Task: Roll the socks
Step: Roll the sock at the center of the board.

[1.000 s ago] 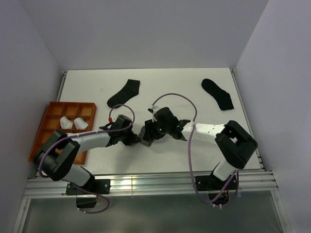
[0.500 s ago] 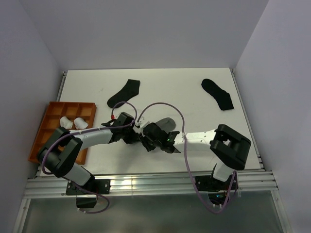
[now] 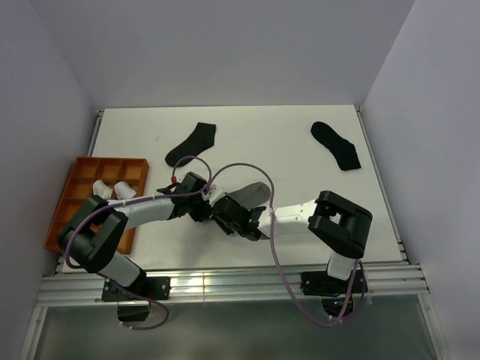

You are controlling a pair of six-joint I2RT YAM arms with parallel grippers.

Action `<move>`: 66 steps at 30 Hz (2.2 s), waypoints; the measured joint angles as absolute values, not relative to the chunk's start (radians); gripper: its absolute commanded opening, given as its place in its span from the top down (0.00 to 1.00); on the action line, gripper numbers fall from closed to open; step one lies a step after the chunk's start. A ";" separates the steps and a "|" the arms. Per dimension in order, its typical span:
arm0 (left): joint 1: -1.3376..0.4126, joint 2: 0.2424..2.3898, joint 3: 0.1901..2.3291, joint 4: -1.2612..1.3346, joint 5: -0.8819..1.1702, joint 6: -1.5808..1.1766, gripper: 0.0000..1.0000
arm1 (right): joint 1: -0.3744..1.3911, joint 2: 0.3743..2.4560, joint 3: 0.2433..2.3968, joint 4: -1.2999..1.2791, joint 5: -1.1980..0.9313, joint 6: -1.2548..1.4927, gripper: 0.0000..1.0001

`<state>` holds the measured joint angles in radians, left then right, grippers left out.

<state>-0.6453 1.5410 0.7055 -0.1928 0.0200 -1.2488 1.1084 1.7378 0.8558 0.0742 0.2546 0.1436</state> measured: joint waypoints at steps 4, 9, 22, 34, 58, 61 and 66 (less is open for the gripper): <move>-0.636 1.538 0.707 -0.204 0.020 -1.248 0.80 | 1.119 1.754 0.867 0.078 0.306 0.142 0.94; -0.603 1.481 0.661 -0.206 0.022 -1.242 0.70 | 1.120 1.757 0.868 0.093 0.286 0.148 1.00; -0.565 1.137 0.414 -0.142 0.002 -1.301 0.33 | 0.838 1.729 0.818 0.134 -0.332 0.336 1.00; -0.587 1.193 0.378 -0.010 0.030 -1.325 0.42 | 0.722 1.890 0.765 0.388 -0.758 0.673 1.00; -0.615 1.408 0.546 -0.080 0.045 -1.292 1.00 | 0.697 1.863 0.747 0.375 -0.751 0.655 0.84; -0.617 1.427 0.587 -0.140 0.046 -1.271 1.00 | 0.720 1.800 0.748 0.304 -0.665 0.581 0.69; -0.618 1.469 0.669 -0.259 0.037 -1.219 1.00 | 0.810 1.660 0.748 0.187 -0.439 0.451 0.54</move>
